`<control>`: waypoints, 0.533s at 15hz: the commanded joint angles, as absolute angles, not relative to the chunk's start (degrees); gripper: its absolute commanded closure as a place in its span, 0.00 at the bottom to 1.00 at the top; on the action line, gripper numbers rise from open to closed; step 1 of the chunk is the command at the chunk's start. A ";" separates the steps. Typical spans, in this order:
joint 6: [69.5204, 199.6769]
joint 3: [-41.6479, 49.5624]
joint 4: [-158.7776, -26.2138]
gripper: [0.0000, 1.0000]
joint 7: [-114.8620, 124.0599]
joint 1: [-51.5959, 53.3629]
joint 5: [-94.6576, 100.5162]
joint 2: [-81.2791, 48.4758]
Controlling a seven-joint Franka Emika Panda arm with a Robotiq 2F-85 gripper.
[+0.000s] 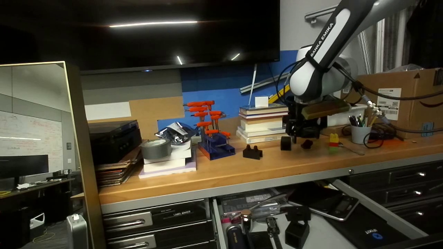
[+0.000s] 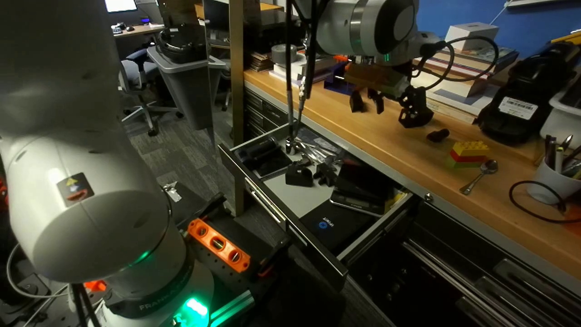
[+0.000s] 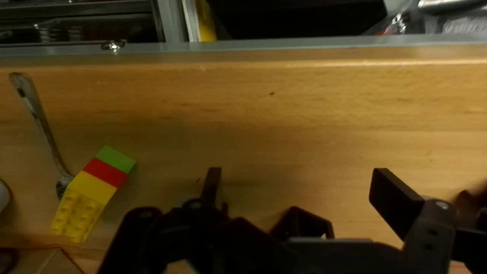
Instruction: Put the black objects on the tabletop in the open drawer and then close the drawer
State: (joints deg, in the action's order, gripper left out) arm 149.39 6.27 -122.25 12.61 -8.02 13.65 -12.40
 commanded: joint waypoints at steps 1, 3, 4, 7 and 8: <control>148.54 9.03 -111.43 0.00 13.75 -7.03 12.54 -20.89; 148.45 9.82 -107.23 0.00 12.79 -7.42 11.21 -24.66; 148.24 10.08 -105.25 0.00 12.28 -7.76 10.44 -26.52; 147.17 10.47 -100.04 0.00 11.06 -9.03 7.75 -31.23; 146.81 10.23 -98.59 0.00 10.33 -9.70 6.48 -32.46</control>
State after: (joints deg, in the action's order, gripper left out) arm 148.88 10.17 -105.37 12.46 -8.51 9.79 -27.84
